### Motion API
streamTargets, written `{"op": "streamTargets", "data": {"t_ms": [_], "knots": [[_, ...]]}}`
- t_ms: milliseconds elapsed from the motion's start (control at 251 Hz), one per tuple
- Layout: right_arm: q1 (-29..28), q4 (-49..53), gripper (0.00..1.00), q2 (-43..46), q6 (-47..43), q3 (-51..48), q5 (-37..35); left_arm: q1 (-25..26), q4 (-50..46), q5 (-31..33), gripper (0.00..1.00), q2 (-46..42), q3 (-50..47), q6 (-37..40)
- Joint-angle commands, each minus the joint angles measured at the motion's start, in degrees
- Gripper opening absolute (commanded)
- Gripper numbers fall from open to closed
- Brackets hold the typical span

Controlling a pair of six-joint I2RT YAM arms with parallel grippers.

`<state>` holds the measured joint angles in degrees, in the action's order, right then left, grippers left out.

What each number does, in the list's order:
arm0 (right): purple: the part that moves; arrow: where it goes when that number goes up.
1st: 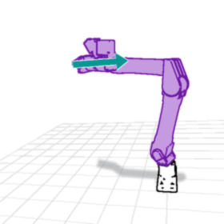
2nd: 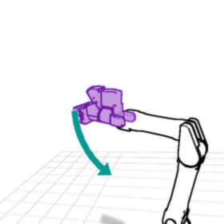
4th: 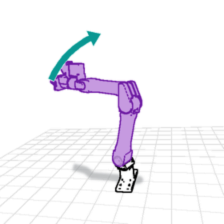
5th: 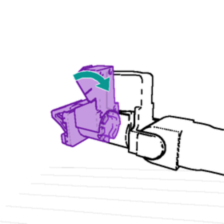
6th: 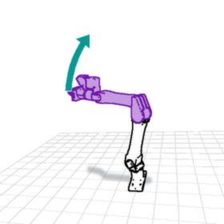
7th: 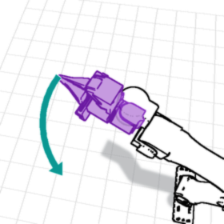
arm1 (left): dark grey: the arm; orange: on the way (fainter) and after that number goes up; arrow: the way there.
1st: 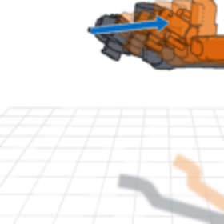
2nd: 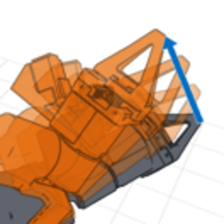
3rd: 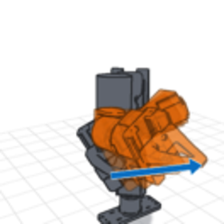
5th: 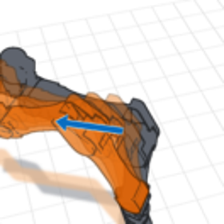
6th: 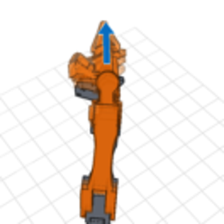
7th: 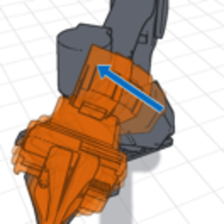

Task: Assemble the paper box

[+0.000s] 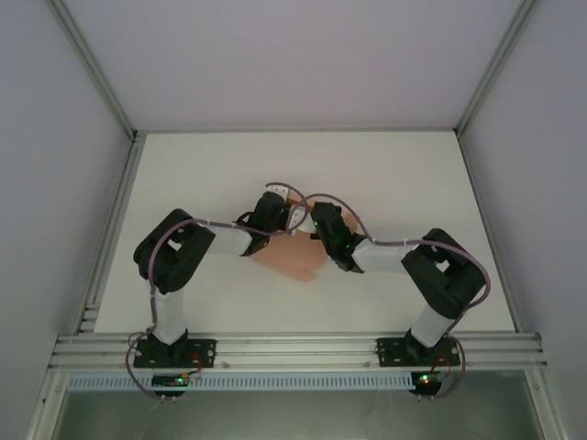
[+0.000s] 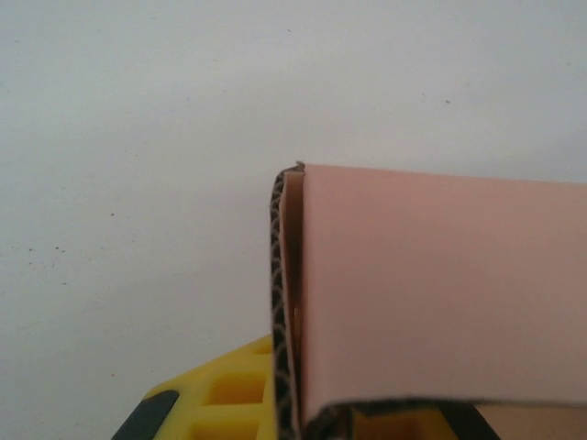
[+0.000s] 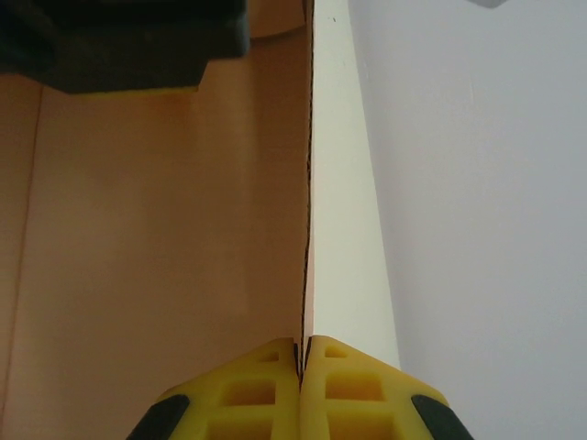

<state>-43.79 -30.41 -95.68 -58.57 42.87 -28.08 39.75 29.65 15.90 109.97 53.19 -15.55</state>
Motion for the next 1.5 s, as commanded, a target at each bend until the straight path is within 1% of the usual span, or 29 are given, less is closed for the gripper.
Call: {"op": "streamTargets", "data": {"t_ms": [0,16,48,64,164,263,315,359,507,603,694,750,778,834,886,1038,1121,1221,1293,1341,1421,1461,1497], "knots": [[-2.26,7.66,0.0,-1.66,3.49,-1.25,4.34,-2.41,-3.05,8.28,0.0,2.97,0.51,-1.68],[-2.18,7.8,0.0,-1.7,3.47,-1.28,4.33,-2.39,-2.73,7.4,0.05,2.55,0.17,-1.47],[-2.22,7.87,0.0,-1.71,3.55,-1.3,4.34,-2.42,-1.74,4.98,0.2,1.63,-0.71,-0.23],[-2.18,7.83,0.0,-1.7,3.59,-1.29,4.31,-2.41,-1.36,4.13,0.25,1.1,-1.29,0.05],[-2.06,8.15,0.0,-1.91,3.55,-0.83,3.73,-2.39,-0.55,-0.59,0.4,-2.85,-4.03,0.69],[-2.04,8.05,0.0,-2.3,3.21,-0.22,2.86,-2.47,-0.8,-3.53,0.48,-6.39,-6.02,1.21],[-2.09,7.79,0.0,-2.49,3.11,-0.15,2.58,-2.4,-1.1,-4.15,0.49,-7.75,-6.82,1.26],[-2.04,7.59,0.0,-2.5,3.03,-0.07,2.41,-2.41,-1.67,-4.98,0.52,-8.81,-7.26,1.44],[-2.15,7.29,0.0,-2.58,3.01,0.0,1.68,-2.41,-2.43,-7.43,0.55,-11.71,-9.19,0.87],[-2.26,6.24,0.0,-2.8,2.74,-0.44,0.9,-2.39,-1.75,-9.52,0.6,-13.78,-10.85,0.66],[-2.43,5.3,0.0,-2.52,2.38,-0.67,0.39,-2.49,-3.06,-10.09,0.6,-14.91,-10.91,0.52],[-2.48,4.63,0.0,-2.26,2.06,-0.81,0.02,-2.48,-4.01,-9.48,0.56,-15.3,-10.77,0.29],[-2.54,4.56,0.0,-2.07,1.96,-0.85,-0.01,-2.57,-4.55,-9.08,0.55,-15.4,-10.72,0.2],[-2.54,4.55,0.0,-1.84,1.72,-0.8,-0.27,-3.04,-5.92,-9.16,0.47,-15.35,-10.39,0.01],[-2.56,4.46,0.0,-1.55,1.43,-0.86,-0.32,-3.47,-8.05,-9.33,0.43,-15.15,-9.94,-0.18],[-2.69,3.94,0.0,-0.76,0.64,-1.14,-0.56,-4.8,-11.51,-12.88,0.4,-14.7,-10.11,-0.51],[-2.86,3.54,0.0,-0.22,0.07,-1.46,-0.66,-5.35,-12.14,-12.75,0.38,-14.78,-10.77,-0.89],[-3.05,3.14,0.0,0.46,-0.62,-2.03,-0.43,-5.77,-11.72,-12.06,0.3,-14.29,-10.8,-0.68],[-3.47,3.07,0.0,0.88,-0.92,-2.06,-0.21,-5.79,-11.41,-11.18,0.29,-13.32,-9.93,0.18],[-3.85,3.37,0.0,1.02,-1.17,-1.61,-0.47,-5.81,-11.24,-10.4,0.22,-12.4,-9.0,0.49],[-4.24,3.69,0.0,1.27,-1.83,-1.47,-1.09,-5.8,-12.25,-9.57,0.2,-10.25,-6.97,1.34],[-4.4,3.65,0.0,1.43,-1.95,-1.38,-1.16,-5.64,-13.34,-8.32,0.14,-9.17,-5.85,1.69],[-4.43,3.76,0.0,1.68,-2.0,-1.18,-0.94,-5.5,-14.47,-7.09,0.1,-8.15,-5.1,2.22]]}}
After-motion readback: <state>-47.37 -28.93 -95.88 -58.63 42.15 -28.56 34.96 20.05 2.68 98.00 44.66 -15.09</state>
